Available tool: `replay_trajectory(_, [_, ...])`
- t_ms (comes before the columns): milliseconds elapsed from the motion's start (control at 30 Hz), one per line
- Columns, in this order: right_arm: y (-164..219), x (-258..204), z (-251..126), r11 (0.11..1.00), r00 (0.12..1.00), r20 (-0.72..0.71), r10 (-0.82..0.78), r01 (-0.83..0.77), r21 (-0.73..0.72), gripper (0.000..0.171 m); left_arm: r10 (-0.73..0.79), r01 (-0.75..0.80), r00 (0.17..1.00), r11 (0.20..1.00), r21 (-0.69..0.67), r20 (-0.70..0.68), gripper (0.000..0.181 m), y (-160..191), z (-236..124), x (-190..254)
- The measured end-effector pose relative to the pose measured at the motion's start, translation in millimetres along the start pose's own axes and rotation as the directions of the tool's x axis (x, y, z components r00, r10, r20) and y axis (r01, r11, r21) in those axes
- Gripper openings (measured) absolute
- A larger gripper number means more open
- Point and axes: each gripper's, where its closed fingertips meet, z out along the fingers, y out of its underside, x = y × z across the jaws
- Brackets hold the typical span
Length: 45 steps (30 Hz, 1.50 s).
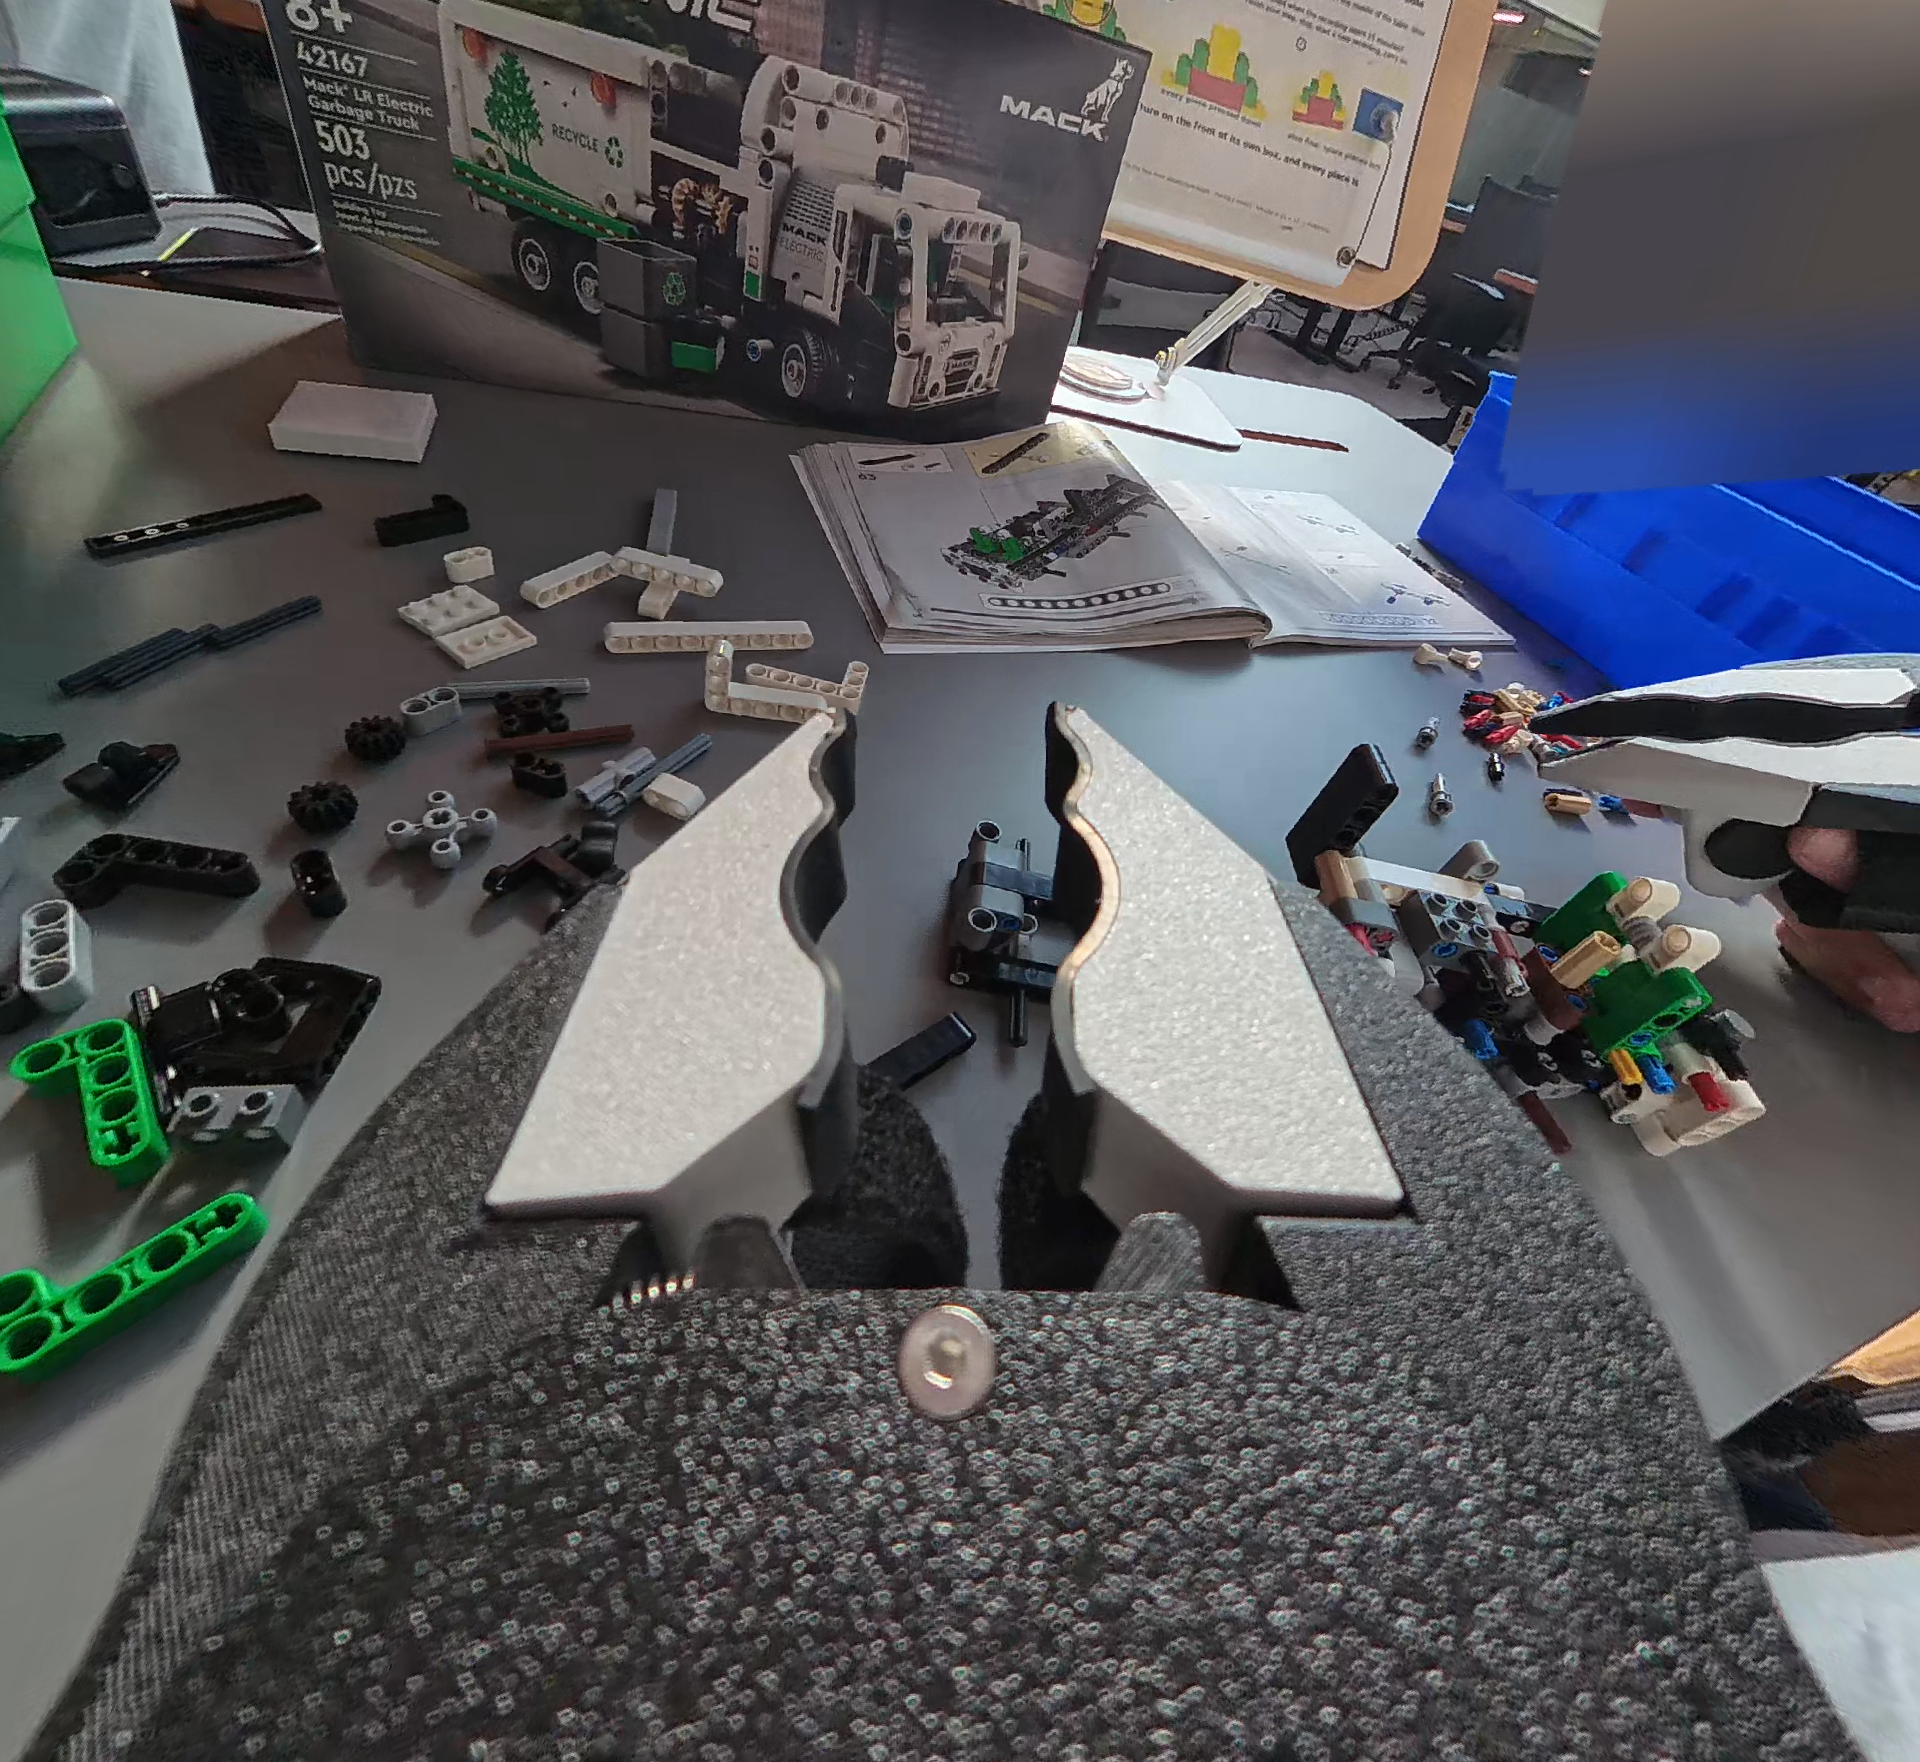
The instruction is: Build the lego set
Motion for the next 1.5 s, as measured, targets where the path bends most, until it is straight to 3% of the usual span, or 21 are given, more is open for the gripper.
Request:
replay_trajectory(400, [0.1, -16.5, -7.0, 0.995, 0.995, 0.002, -0.101, 0.101, 0.022, 0.024, 0.025, -0.026, 0.999, 0.999, 0.030, 0.044, 0.032, -3.9, -2.8, -2.8])
replay_trajectory(1500, [5.5, -19.5, -3.2, 0.994, 0.994, 0.022, -0.107, 0.107, -0.019, 0.023, 0.029, -0.031, 0.998, 0.999, 0.029, 0.056, 0.028, -3.9, -2.4, -3.7])
